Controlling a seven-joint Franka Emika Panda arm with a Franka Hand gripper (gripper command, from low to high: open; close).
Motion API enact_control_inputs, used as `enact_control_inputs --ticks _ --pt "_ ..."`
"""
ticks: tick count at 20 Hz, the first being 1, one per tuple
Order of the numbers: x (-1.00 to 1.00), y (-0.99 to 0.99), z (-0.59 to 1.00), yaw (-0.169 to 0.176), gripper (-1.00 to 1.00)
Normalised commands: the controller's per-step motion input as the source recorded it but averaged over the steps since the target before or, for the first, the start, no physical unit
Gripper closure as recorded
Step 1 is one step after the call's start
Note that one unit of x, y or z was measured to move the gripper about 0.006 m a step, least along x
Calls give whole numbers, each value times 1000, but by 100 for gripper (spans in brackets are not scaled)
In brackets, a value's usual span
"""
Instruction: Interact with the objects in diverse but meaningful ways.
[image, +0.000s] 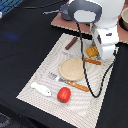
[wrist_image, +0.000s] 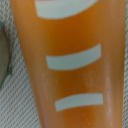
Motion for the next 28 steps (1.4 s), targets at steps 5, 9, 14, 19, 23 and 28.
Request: enact_control_inputs --ticks 5,9,14,19,23,28 --pt "-25 0 -132 70 100" --pt "-65 0 20 65 100" --pt "-306 314 853 44 100" --pt "-434 127 1000 8 100" --pt "-250 -358 757 14 100" --pt "-175 -794 318 4 100"
